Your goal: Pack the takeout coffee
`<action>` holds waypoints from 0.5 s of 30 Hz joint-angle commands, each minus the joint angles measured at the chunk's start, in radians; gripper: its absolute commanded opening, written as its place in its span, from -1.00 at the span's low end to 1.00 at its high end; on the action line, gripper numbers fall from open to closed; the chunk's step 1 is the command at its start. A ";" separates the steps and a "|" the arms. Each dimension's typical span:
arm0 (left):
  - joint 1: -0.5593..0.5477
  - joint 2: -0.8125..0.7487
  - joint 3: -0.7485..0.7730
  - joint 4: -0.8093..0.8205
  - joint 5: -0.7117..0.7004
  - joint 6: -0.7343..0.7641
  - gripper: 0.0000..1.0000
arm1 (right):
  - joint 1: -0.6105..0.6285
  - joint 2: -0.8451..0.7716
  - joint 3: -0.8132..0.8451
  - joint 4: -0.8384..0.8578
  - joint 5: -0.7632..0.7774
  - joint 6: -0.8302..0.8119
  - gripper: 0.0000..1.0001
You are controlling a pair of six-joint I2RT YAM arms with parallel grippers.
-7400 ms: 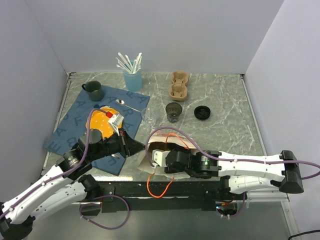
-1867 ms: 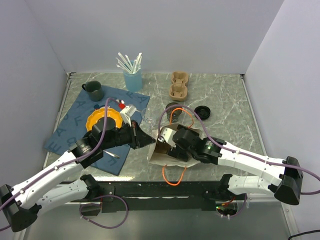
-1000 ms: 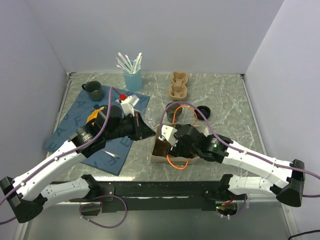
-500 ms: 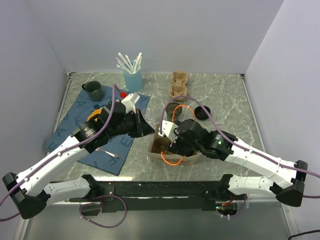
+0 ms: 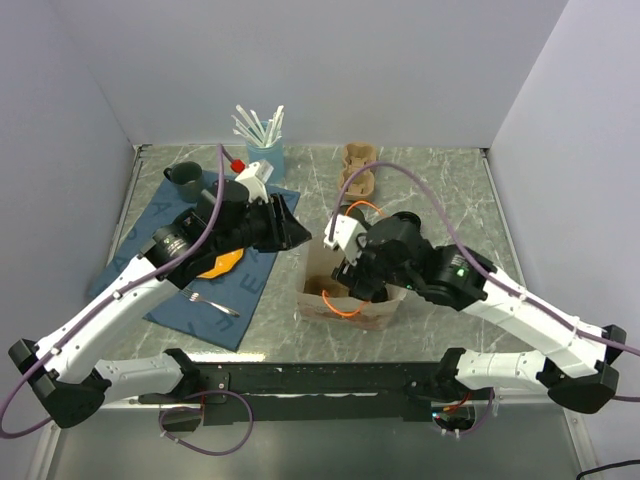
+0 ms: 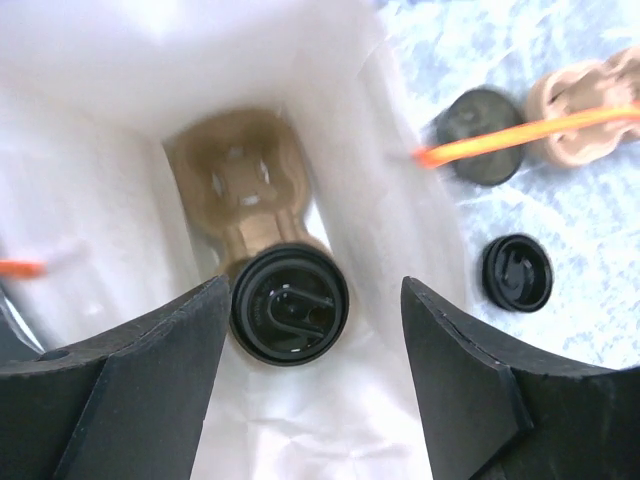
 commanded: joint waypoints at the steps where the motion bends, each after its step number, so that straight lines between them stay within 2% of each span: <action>1: 0.015 0.018 0.094 -0.032 -0.080 0.016 0.08 | -0.010 -0.001 0.142 -0.014 0.003 0.059 0.50; 3: 0.020 0.030 0.144 -0.065 -0.112 0.010 0.34 | -0.010 -0.007 0.174 0.000 0.036 0.089 0.52; 8: 0.027 0.033 0.242 -0.108 -0.240 0.061 0.60 | -0.012 -0.004 0.306 0.012 0.029 0.135 0.55; 12: 0.036 0.054 0.310 -0.111 -0.325 0.072 0.96 | -0.013 -0.017 0.378 0.026 0.027 0.207 0.58; 15: 0.046 0.096 0.371 -0.094 -0.388 0.116 0.99 | -0.012 -0.040 0.412 0.024 0.095 0.354 0.78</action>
